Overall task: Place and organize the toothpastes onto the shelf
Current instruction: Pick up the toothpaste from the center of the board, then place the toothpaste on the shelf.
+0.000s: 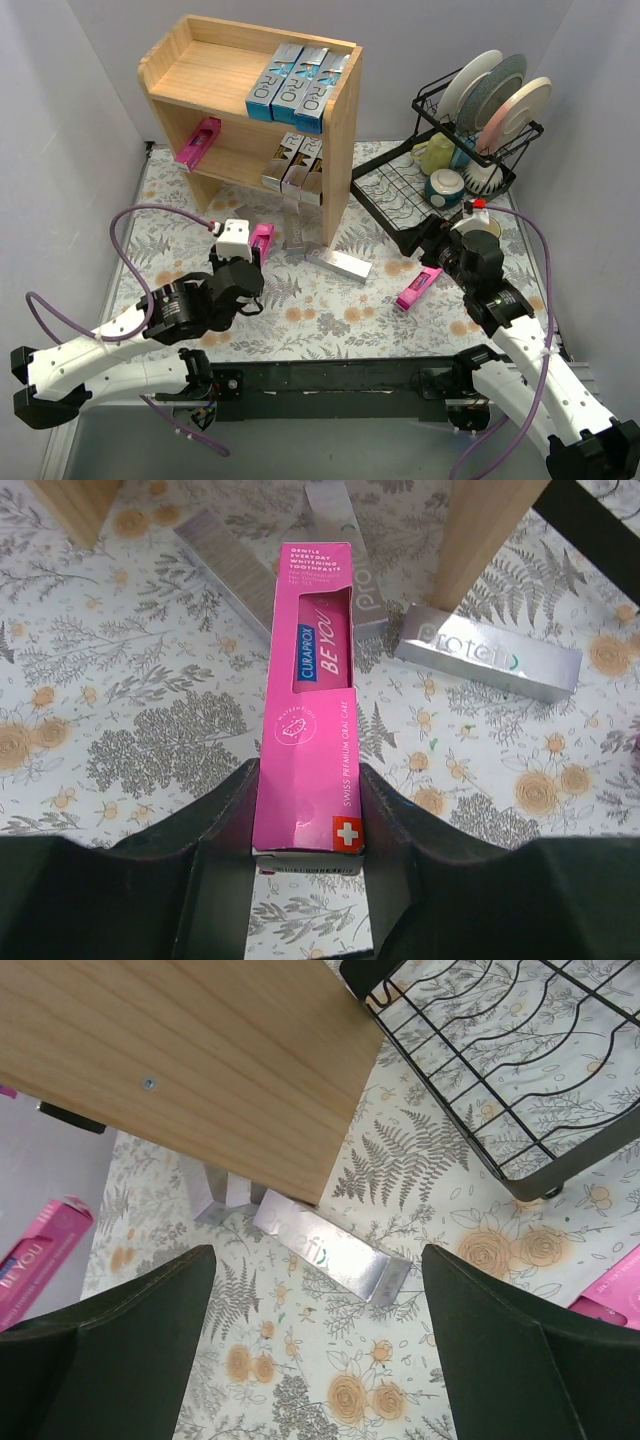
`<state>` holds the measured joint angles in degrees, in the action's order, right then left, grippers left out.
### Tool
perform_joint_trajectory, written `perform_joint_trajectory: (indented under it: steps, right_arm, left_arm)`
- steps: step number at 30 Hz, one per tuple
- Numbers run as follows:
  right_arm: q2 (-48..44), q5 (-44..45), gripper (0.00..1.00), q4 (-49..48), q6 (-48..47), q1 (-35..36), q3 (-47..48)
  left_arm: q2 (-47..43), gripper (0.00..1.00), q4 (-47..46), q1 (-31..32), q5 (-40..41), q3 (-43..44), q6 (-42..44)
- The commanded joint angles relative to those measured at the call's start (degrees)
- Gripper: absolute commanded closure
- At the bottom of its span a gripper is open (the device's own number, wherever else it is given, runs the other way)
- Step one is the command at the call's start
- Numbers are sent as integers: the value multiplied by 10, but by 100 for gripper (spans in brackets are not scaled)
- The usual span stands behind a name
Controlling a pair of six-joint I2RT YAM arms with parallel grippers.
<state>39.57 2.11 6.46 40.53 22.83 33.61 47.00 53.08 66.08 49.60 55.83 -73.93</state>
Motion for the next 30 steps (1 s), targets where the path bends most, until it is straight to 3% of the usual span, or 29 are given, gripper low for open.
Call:
perform_joint_trajectory:
  steps: [1,4,8,11,16,21,23,30]
  right_arm:
    - [-3,17,8,1,-34,-3,24]
    - [-6,12,8,3,-46,-3,26]
    - [-7,-1,8,4,-61,-4,25]
    - [-3,-11,8,7,-70,-5,29]
    - [-3,-18,8,6,-79,-6,28]
    - [-4,-33,9,4,-96,-6,23]
    - [-3,-38,9,3,-100,-6,22]
    - [-7,-42,9,-3,-127,-7,17]
  left_arm:
    - [13,67,-99,-50,21,1,97]
    - [13,69,-174,-140,-19,2,160]
    - [-5,69,-263,-271,-132,0,268]
    - [5,69,-302,-317,-181,16,313]
    - [20,69,-400,-396,-282,16,357]
    - [95,66,-462,-557,-470,24,349]
    - [123,65,-491,-603,-495,30,347]
    - [218,62,-552,-649,-587,63,357]
